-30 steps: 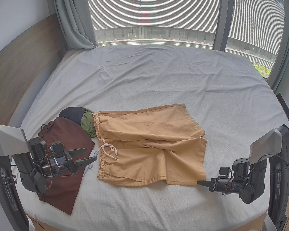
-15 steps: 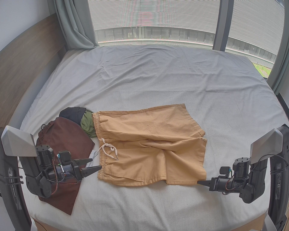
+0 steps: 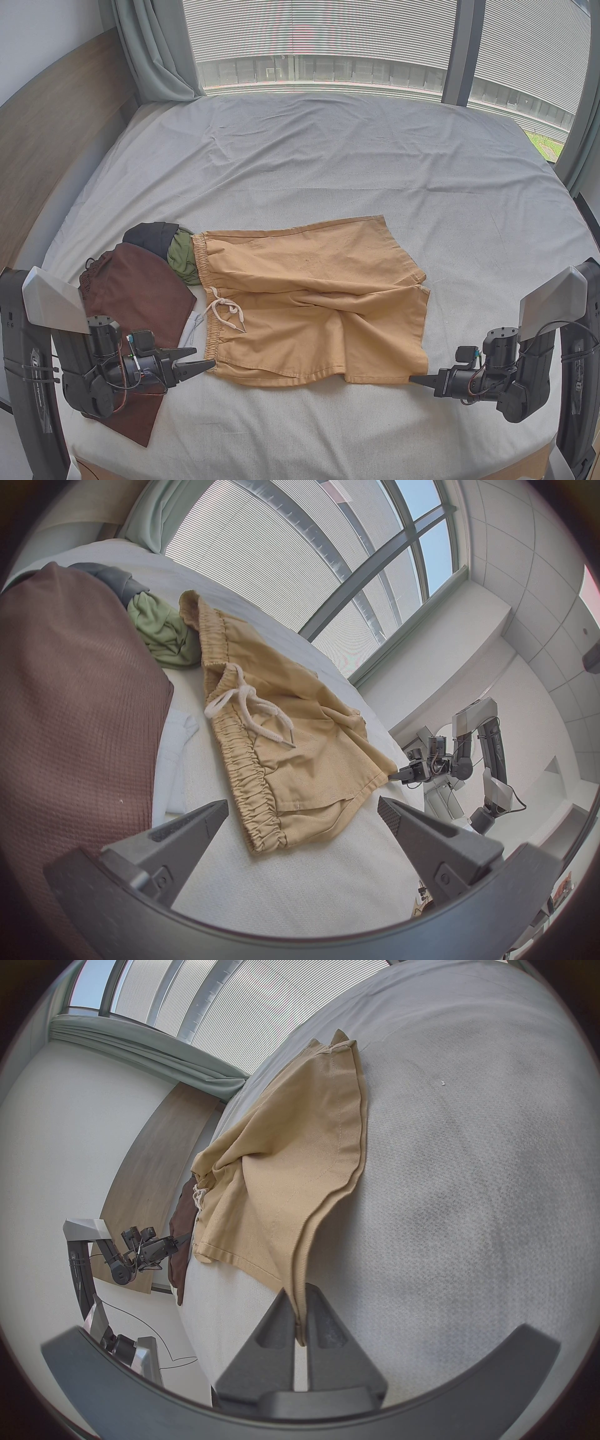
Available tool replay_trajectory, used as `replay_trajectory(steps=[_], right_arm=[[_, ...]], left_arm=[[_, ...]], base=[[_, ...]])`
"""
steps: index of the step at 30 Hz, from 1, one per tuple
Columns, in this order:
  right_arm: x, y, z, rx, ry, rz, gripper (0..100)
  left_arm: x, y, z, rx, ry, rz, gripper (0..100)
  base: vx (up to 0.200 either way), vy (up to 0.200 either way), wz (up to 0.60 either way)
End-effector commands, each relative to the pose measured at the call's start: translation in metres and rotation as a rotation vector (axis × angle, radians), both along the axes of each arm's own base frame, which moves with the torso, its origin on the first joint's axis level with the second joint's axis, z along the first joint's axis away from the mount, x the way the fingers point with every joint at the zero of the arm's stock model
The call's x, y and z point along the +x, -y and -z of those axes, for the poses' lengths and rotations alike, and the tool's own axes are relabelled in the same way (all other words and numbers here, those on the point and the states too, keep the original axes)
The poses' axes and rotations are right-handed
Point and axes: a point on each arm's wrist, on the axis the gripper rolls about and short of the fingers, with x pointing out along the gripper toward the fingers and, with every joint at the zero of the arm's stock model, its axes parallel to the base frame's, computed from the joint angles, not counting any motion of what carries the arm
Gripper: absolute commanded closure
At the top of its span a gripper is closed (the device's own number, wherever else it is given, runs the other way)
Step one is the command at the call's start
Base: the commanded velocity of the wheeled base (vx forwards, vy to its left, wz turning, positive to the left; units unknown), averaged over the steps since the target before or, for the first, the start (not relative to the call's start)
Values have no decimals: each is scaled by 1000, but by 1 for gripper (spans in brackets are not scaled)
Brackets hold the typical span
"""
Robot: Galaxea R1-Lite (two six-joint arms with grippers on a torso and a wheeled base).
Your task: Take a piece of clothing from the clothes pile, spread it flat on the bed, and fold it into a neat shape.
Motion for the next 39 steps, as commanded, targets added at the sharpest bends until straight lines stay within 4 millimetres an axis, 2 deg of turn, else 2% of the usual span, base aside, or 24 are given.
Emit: replay_trajectory(steps=[1,14,23,36,37,39], right_arm=[[0,0,0,-1,-1,-2,100],[0,0,0,1,-1,-1,100],[1,0,0,2,1,-1,100],[1,0,0,2,2,-1,100],[1,0,0,1,3,1,100],[1,0,0,1,1,1,100]], left_arm=[[-1,0,9,-3,-31,-2,0],[-1,5,24,-19,-104,-11,0],[3,20,25,-37,-169,-60,0],[5,25,28,-37,-179,-63,0],[5,25,29,-36,-182,-63,100],[5,25,32,-34,-186,-62,100]], base=[[0,0,0],[0,0,0],[0,0,0],[0,0,0],[0,0,0],[0,0,0]])
